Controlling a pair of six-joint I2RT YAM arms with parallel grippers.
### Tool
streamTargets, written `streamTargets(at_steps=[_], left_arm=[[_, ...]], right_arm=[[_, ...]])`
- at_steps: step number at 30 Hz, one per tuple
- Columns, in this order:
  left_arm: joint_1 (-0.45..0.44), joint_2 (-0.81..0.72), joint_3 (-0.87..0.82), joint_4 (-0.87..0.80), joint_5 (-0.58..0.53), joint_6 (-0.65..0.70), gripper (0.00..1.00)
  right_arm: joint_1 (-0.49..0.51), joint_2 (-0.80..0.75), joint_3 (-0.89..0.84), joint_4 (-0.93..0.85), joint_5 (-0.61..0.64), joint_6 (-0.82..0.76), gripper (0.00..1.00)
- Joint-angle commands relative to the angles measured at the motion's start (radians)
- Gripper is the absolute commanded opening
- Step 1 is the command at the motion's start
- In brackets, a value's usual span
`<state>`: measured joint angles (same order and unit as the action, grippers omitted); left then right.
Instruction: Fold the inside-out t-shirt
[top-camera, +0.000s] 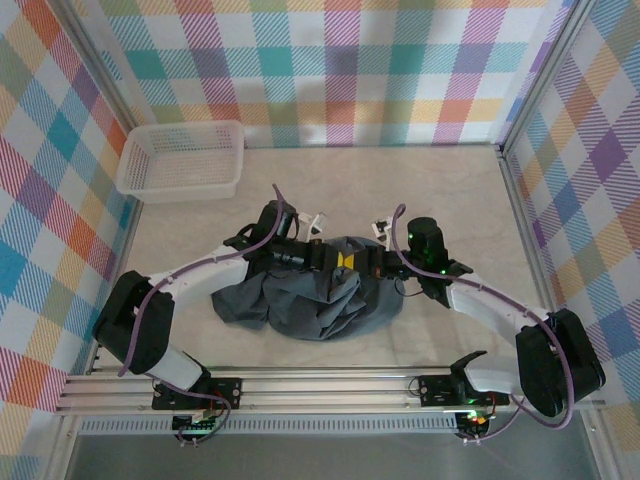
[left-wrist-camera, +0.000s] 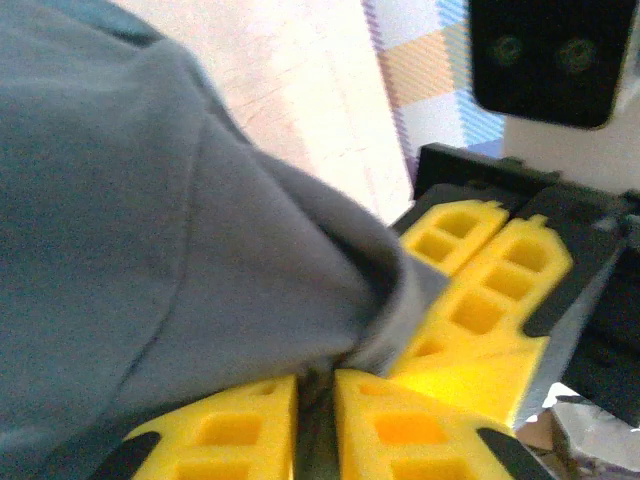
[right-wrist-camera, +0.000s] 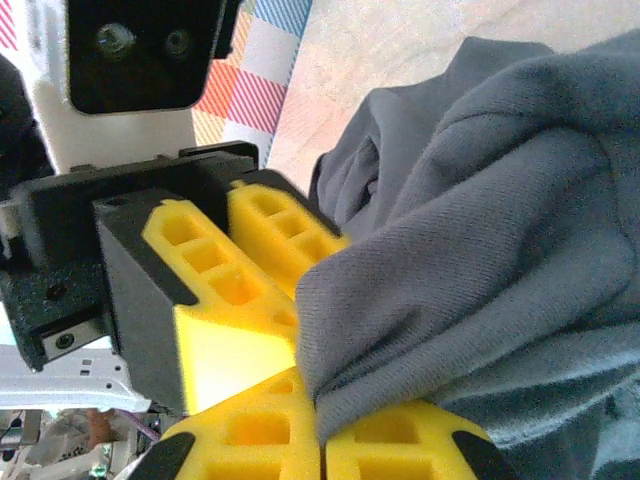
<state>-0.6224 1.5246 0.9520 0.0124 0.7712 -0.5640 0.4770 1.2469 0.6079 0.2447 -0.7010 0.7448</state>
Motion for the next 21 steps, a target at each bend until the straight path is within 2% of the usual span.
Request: streamTargets(at_steps=[1, 5, 8, 10, 15, 19, 20, 21], left_arm=[[-0.031, -0.033, -0.018, 0.046, 0.066, -0.027, 0.00], [-0.028, -0.096, -0.051, 0.095, 0.008, -0.082, 0.00], [-0.019, -0.146, -0.051, 0.113, -0.046, -0.127, 0.00], [-0.011, -0.169, -0.049, 0.124, -0.070, -0.158, 0.00], [-0.010, -0.173, -0.046, 0.177, -0.070, -0.209, 0.00], [-0.004, -0.183, -0.063, 0.236, -0.082, -0.267, 0.00], [0.003, -0.189, -0.067, 0.265, -0.085, -0.300, 0.00], [0.010, -0.193, -0.068, 0.296, -0.082, -0.340, 0.00]], right_arm=[[0.005, 0.009, 0.034, 0.035, 0.010, 0.005, 0.11], [0.003, -0.016, 0.036, -0.084, 0.083, -0.031, 0.32], [0.002, -0.060, -0.006, -0.148, 0.178, -0.045, 0.38], [0.002, -0.084, -0.038, -0.138, 0.165, -0.051, 0.30], [0.001, -0.112, -0.095, -0.126, 0.148, -0.042, 0.02], [0.002, -0.136, -0.122, -0.142, 0.193, -0.034, 0.02], [0.002, -0.135, -0.127, -0.175, 0.231, -0.039, 0.04], [0.002, -0.131, -0.126, -0.231, 0.284, -0.052, 0.11]])
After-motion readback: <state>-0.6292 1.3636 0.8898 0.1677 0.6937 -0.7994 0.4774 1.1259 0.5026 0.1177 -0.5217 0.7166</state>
